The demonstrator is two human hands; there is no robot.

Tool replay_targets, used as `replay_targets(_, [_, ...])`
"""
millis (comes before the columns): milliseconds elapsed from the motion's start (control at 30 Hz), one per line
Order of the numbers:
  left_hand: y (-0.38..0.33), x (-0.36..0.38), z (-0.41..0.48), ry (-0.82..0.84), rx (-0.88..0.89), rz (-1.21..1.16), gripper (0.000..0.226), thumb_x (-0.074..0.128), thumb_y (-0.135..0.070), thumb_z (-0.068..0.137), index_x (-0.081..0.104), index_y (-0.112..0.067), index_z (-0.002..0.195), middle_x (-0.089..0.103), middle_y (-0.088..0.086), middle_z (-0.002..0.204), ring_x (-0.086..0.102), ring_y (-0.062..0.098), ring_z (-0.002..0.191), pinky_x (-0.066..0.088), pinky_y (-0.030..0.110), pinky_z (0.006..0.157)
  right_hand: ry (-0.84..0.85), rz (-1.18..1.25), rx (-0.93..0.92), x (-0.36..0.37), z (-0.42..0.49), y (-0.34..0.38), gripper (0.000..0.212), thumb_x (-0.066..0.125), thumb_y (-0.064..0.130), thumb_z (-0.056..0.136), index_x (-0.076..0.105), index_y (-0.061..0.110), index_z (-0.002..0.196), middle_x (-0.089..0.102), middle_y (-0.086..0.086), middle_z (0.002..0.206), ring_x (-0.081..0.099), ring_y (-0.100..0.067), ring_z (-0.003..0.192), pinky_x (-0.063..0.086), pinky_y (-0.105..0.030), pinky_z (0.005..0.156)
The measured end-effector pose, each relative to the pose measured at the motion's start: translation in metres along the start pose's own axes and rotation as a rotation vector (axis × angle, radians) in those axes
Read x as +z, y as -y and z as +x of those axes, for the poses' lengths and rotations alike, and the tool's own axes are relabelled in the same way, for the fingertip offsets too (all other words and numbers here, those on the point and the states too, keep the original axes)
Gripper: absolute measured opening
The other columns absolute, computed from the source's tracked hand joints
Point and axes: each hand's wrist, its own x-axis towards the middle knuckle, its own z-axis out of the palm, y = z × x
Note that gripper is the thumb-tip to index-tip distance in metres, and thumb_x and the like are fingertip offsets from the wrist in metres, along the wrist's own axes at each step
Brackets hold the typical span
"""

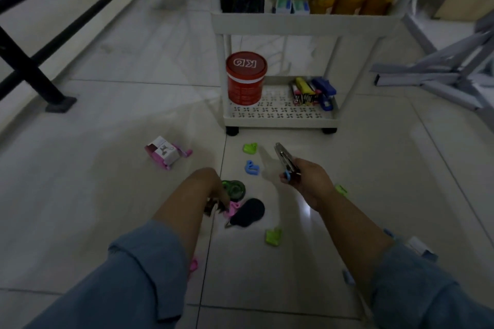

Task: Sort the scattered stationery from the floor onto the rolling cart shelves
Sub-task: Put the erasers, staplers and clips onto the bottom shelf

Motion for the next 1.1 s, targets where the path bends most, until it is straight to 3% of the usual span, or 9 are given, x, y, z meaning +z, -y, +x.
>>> replay_targets(100, [-0.021,-0.026,-0.005,-0.23,0.164,-0.348,0.034,0.077,-0.032,0.074,0.061,-0.002,0.067,0.063,0.003,0.054,0.056,0.008,0.047,0.042,0.012,0.038,-0.015,0.127,0.037,-0.004,0.011,0.019,0.023,0.039,0.005,0.096,0.055,-0.005,0.082,0.054,-0.018,0.083,0.059,-0.026,0.078,0.054,-0.032,0.075])
replay_targets(233, [-0.047,-0.044,0.009,-0.3,0.359,-0.806,0.03,0.074,-0.024,0.079,0.065,0.002,0.089,0.063,0.015,0.082,0.059,0.019,0.071,0.051,0.023,0.062,-0.026,0.099,-0.076,-0.005,0.032,0.053,0.019,0.046,0.001,0.094,0.061,0.0,0.082,0.062,-0.016,0.089,0.061,-0.022,0.078,0.055,-0.028,0.073])
replay_targets(400, [-0.076,-0.058,0.041,-0.54,0.517,-0.889,0.025,0.071,-0.025,0.081,0.065,-0.001,0.085,0.064,0.019,0.087,0.059,0.025,0.075,0.046,0.033,0.068,-0.111,-0.012,-0.27,0.001,0.08,0.094,0.023,0.057,-0.003,0.088,0.059,-0.011,0.11,0.062,-0.018,0.099,0.061,-0.025,0.085,0.058,-0.023,0.069])
replay_targets(500, [-0.09,-0.069,0.066,-0.59,0.575,-0.919,0.04,0.069,-0.023,0.083,0.061,0.004,0.111,0.065,0.017,0.106,0.061,0.029,0.096,0.046,0.032,0.077,-0.235,-0.462,-0.41,0.01,0.117,0.105,0.031,0.064,0.003,0.085,0.062,-0.007,0.114,0.064,-0.019,0.103,0.064,-0.033,0.093,0.055,-0.033,0.085])
replay_targets(600, [-0.097,-0.078,0.09,-0.625,0.621,-0.866,0.032,0.066,-0.024,0.086,0.059,0.005,0.098,0.062,0.025,0.097,0.059,0.037,0.092,0.049,0.043,0.083,-0.262,-0.955,-0.518,0.024,0.146,0.109,0.03,0.058,0.008,0.089,0.062,0.0,0.119,0.065,-0.02,0.113,0.062,-0.032,0.101,0.049,-0.032,0.089])
replay_targets(700, [-0.101,-0.08,0.109,-0.635,0.64,-0.905,0.032,0.063,-0.024,0.089,0.057,0.003,0.105,0.059,0.014,0.095,0.058,0.029,0.091,0.046,0.024,0.069,-0.22,-1.297,-0.544,0.035,0.167,0.105,0.027,0.048,0.009,0.095,0.063,0.002,0.116,0.064,-0.019,0.114,0.059,-0.033,0.104,0.047,-0.035,0.09])
replay_targets(867, [-0.108,-0.072,0.122,-0.593,0.684,-0.996,0.041,0.061,-0.014,0.09,0.048,0.002,0.125,0.056,0.01,0.111,0.052,0.014,0.093,0.046,0.002,0.059,-0.281,-1.744,-0.716,0.035,0.185,0.093,0.031,0.038,0.011,0.098,0.061,0.008,0.118,0.061,-0.016,0.117,0.051,-0.032,0.117,0.044,-0.04,0.093])
replay_targets(967, [-0.11,-0.068,0.126,-0.607,0.701,-1.008,0.043,0.062,-0.017,0.089,0.048,-0.001,0.127,0.055,0.006,0.113,0.052,0.013,0.097,0.048,0.008,0.063,-0.367,-1.933,-0.795,0.032,0.189,0.093,0.029,0.042,0.015,0.096,0.065,0.011,0.112,0.061,-0.011,0.119,0.035,-0.031,0.13,0.024,-0.045,0.109])
replay_targets(1100, [-0.112,-0.065,0.128,-0.634,0.704,-1.043,0.04,0.062,-0.017,0.089,0.05,-0.002,0.124,0.053,-0.001,0.101,0.051,0.011,0.093,0.045,0.001,0.062,-0.381,-1.997,-0.809,0.035,0.198,0.101,0.022,0.049,0.01,0.09,0.067,0.011,0.103,0.063,-0.008,0.108,0.038,-0.029,0.122,0.02,-0.046,0.11])
